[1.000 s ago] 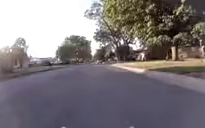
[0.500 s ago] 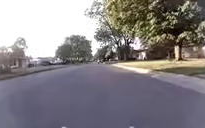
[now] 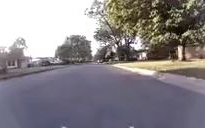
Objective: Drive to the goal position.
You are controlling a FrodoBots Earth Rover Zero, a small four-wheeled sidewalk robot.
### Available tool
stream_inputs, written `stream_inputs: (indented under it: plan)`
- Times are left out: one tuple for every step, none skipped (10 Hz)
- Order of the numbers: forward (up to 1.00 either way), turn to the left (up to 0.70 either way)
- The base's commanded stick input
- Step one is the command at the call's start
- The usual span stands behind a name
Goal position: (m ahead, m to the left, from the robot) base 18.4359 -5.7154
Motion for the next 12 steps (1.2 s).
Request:
stream_inputs:
  plan:
    - [1.0,0.0]
    - [1.0,0.0]
    - [1.0,0.0]
    - [1.0,0.0]
    - [1.0,0.0]
    - [1.0,0.0]
    - [1.0,0.0]
    - [1.0,0.03]
    - [1.0,0.03]
    - [1.0,0.03]
    - [1.0,0.03]
    - [1.0,0.03]
